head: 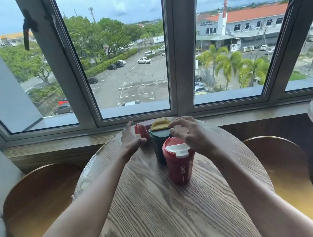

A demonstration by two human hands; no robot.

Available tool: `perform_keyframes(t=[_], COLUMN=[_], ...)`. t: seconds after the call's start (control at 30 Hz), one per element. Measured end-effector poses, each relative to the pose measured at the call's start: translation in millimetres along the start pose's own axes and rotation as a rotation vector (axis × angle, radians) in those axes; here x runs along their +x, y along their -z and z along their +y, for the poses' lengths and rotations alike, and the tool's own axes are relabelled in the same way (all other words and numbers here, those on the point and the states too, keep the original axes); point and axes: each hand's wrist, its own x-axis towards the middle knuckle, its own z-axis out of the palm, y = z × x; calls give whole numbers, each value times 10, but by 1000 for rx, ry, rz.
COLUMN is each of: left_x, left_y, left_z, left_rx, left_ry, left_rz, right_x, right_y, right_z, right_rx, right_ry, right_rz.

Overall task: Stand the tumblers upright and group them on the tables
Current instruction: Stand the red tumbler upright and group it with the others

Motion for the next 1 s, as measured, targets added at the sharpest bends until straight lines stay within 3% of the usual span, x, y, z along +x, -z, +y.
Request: perform_keyframes(t=[0.1, 0.33, 0.47, 0.77, 1.0], left_x=[126, 216, 141, -500, -1065], left_y=[-36, -53, -43, 240, 370], left_z=[-50, -85, -157, -27, 108], left_rx=[-10, -102, -139, -49, 175], left_ry=[30, 64, 46, -96, -173], left_rz=[-121, -171, -119, 272, 233], right_x=[109, 103, 98, 139, 160], right_y=[-104, -124, -125, -128, -154], right_z=[20, 64, 87, 118, 130], right_rx=[-80, -112, -90, -66, -84], right_ry=[1, 3, 5, 14, 21], right_rz=[-60, -34, -30, -33, -12])
